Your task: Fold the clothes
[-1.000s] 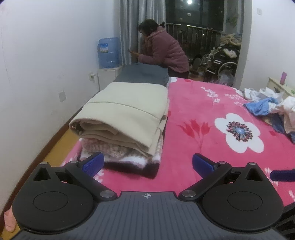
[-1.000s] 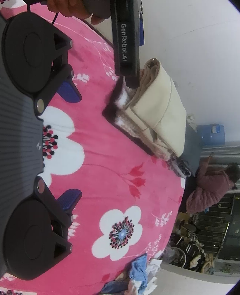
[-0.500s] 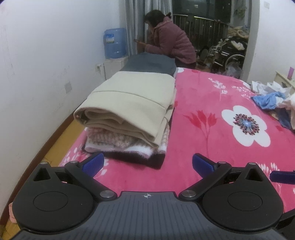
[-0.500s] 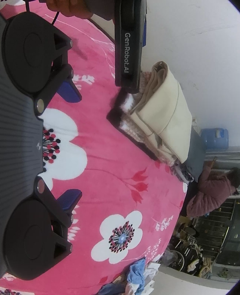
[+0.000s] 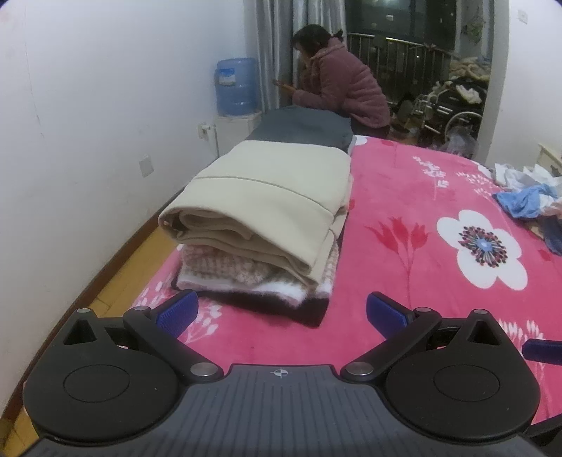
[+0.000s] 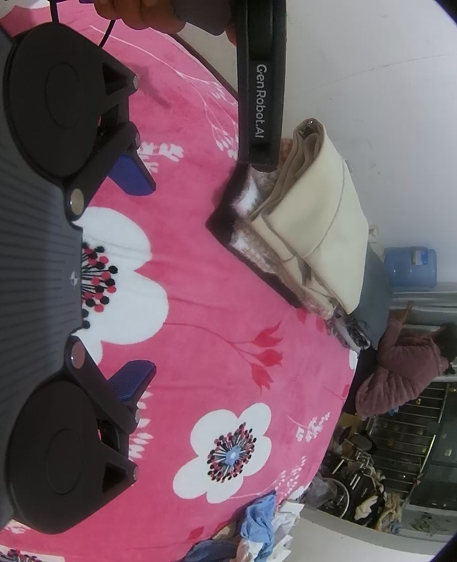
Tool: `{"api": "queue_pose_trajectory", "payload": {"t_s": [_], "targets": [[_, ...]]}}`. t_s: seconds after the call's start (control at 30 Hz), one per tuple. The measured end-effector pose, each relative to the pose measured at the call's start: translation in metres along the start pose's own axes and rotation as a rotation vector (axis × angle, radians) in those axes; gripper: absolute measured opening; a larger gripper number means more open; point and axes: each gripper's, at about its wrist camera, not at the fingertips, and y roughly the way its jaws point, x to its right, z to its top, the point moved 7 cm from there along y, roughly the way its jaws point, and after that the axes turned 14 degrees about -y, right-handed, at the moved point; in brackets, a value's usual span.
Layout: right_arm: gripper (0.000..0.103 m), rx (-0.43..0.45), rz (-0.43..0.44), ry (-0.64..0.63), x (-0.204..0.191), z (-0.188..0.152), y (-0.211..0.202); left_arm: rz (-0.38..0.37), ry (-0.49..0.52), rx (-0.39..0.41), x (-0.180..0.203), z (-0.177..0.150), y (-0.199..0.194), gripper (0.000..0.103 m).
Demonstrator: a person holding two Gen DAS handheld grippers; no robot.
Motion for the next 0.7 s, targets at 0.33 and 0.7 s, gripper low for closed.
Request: {"api": "queue_pose_trajectory", "payload": {"t_s": [0.33, 0.7], "targets": [[0.102, -0.003, 0.001, -0.016, -0.0037, -0.0004, -0.0001, 0.004, 0.001, 0.019, -0.0022, 0.0025, -0.0026, 0.103], [0.102, -0.003, 0.0, -0.024, -0.0085, -0.0003, -0.0006, 0.008, 0.0, 0.026, -0.004, 0.0032, -0.0028, 0.103]]}}
